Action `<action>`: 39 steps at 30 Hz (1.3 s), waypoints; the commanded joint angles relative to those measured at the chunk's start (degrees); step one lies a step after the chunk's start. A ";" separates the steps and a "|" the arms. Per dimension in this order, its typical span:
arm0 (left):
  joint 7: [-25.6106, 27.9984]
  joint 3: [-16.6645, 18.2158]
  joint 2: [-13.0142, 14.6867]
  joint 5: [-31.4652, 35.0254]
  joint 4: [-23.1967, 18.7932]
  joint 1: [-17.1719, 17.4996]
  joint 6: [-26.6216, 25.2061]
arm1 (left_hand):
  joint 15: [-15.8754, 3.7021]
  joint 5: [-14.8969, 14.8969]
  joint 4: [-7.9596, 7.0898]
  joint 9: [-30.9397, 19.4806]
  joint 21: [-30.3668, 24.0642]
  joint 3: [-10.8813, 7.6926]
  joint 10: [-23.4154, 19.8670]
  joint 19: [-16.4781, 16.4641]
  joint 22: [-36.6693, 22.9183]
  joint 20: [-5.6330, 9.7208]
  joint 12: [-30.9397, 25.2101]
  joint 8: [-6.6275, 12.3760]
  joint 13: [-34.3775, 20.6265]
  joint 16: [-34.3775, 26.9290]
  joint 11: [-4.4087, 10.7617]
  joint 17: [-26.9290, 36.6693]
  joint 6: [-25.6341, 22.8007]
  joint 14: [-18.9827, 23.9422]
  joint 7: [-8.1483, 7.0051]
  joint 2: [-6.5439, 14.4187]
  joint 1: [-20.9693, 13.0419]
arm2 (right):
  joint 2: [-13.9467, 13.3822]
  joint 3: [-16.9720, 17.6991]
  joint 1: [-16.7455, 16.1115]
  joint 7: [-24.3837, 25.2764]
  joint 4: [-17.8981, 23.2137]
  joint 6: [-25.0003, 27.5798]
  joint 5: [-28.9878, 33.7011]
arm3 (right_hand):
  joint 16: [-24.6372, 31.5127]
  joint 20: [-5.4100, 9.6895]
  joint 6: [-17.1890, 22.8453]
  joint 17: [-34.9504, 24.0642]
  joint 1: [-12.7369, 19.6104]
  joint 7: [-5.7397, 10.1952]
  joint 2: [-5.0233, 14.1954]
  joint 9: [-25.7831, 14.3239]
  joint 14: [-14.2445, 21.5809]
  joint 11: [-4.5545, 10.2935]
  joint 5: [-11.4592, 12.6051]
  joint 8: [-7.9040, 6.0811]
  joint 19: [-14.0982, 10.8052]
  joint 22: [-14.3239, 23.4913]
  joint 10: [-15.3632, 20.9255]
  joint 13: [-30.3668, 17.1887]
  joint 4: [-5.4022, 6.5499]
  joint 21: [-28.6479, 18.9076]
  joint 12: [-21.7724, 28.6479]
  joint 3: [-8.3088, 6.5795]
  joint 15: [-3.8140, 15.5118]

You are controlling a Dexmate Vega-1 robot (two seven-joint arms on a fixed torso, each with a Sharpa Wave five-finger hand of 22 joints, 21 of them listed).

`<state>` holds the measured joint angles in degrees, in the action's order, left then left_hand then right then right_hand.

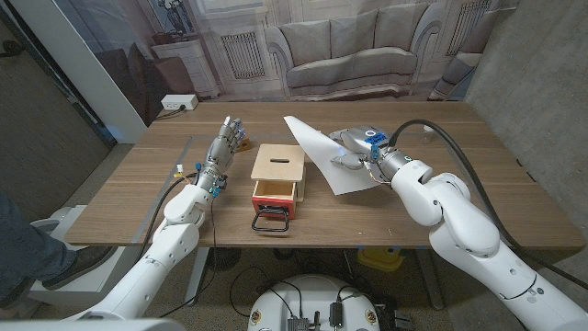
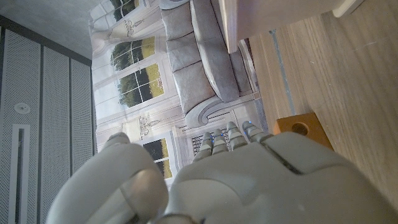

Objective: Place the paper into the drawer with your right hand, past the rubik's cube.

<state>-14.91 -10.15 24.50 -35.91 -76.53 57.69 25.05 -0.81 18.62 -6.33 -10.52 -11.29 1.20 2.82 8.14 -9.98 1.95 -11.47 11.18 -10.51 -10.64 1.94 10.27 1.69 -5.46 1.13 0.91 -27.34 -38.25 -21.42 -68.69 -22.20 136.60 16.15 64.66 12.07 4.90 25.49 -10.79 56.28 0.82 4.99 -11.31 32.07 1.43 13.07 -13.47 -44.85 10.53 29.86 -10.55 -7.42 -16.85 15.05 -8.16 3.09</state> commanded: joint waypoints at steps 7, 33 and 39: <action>1.19 0.25 1.44 -0.56 -1.77 1.28 0.02 | 0.02 -0.04 0.02 -0.29 -0.05 0.47 0.02 0.18 -0.34 2.48 -0.11 0.17 -0.30 -0.04 0.06 0.13 -0.18 -0.54 0.11 0.15 -0.18 | 0.25 -0.51 2.56 -1.81 0.65 -3.82 -2.38 | -0.25 2.17 0.21 -0.32 0.16 -0.49 0.46 -0.26 -0.28 -0.25 -0.28 0.09 0.16 0.26 0.22 -0.07 0.32 0.26 -0.29 0.02 5.45; 2.27 -0.64 1.46 -0.38 -1.65 0.86 -0.42 | 0.04 -0.05 0.02 -0.29 -0.08 0.84 -0.01 0.21 -0.34 2.49 -0.12 0.17 -0.30 -0.03 0.13 0.13 -0.21 -0.62 0.10 0.31 -0.28 | -0.30 -2.68 9.25 -4.26 -2.22 -10.25 -6.13 | -0.53 1.97 0.16 -0.36 0.04 -0.47 0.43 -0.28 -0.52 -0.36 -0.50 0.52 0.12 0.24 0.20 -0.09 0.50 0.54 -0.77 0.24 5.35; 2.58 -0.64 1.52 -0.30 -1.97 1.09 -0.38 | 0.02 -0.05 0.02 -0.29 -0.06 0.92 0.03 0.26 -0.34 2.46 -0.11 0.16 -0.30 -0.03 0.11 0.13 -0.19 -0.62 0.09 0.34 -0.31 | -0.21 -3.26 10.32 -2.96 -3.21 -12.37 -6.17 | -0.63 1.97 0.16 -0.36 0.09 -0.37 0.41 -0.29 -0.68 -0.25 -0.53 0.61 0.19 0.24 0.15 -0.10 0.50 0.64 -0.90 0.27 5.61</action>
<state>-12.80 -10.59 25.92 -36.42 -78.25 58.73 25.03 -0.61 18.62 -6.17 -10.52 -11.29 1.83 2.82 8.13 -9.98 1.95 -11.47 11.18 -10.51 -10.64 1.94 10.27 1.69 -5.67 1.13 0.90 -27.33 -38.42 -23.65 -60.68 -25.99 134.96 7.47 59.25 11.64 4.90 25.49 -11.07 56.04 0.82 5.23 -11.31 31.76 1.44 12.63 -12.92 -44.86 10.52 29.86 -10.53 -7.19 -16.48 14.37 -7.92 2.77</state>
